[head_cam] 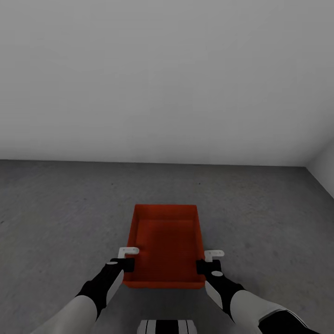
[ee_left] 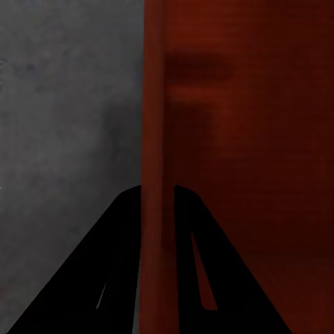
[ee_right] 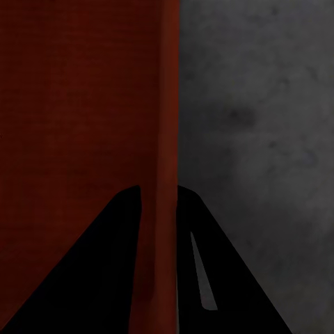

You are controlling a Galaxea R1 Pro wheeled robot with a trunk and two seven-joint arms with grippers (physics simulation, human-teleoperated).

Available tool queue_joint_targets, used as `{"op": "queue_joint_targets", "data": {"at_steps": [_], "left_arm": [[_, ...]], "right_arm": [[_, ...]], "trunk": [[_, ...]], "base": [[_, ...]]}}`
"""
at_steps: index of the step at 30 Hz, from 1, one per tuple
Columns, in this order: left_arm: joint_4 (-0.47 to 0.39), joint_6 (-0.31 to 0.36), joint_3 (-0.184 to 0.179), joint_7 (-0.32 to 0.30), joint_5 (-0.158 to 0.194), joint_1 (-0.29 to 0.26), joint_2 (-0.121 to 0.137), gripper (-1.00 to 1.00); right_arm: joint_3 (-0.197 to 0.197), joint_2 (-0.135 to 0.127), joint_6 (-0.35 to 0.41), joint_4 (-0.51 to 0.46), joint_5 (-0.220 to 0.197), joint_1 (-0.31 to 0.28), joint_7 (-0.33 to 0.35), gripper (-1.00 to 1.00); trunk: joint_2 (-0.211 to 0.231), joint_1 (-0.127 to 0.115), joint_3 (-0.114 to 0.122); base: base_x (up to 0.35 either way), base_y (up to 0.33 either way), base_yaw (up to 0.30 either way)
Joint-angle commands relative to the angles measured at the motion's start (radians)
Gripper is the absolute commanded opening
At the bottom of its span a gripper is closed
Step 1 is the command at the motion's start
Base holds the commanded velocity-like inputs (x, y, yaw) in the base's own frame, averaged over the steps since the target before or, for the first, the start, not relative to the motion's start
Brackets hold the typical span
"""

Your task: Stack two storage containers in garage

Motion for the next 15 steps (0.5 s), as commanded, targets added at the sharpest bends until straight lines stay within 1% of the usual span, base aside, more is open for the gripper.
{"op": "queue_joint_targets", "data": {"at_steps": [1,13,14,15], "left_arm": [[0.036,0.006,0.059,0.013,0.016,0.0,0.02,-1.0],[0.03,0.006,0.059,0.013,0.014,0.0,0.023,-1.0],[0.031,0.006,0.059,0.013,0.014,0.0,0.023,1.0],[0.032,0.006,0.059,0.013,0.014,0.0,0.023,1.0]], "right_arm": [[0.008,0.0,0.009,0.027,-0.023,0.0,0.001,-1.0],[0.008,0.0,0.01,0.027,-0.023,0.0,0.001,-1.0],[0.008,0.0,0.01,0.026,-0.023,0.0,0.001,1.0],[0.008,0.0,0.01,0.026,-0.023,0.0,0.001,1.0]], "trunk": [[0.0,0.0,-0.001],[0.0,0.0,-0.001],[0.0,0.0,-0.001],[0.0,0.0,-0.001]], "base": [[0.0,0.0,0.0],[0.0,0.0,0.0],[0.0,0.0,0.0],[0.0,0.0,0.0]]}}
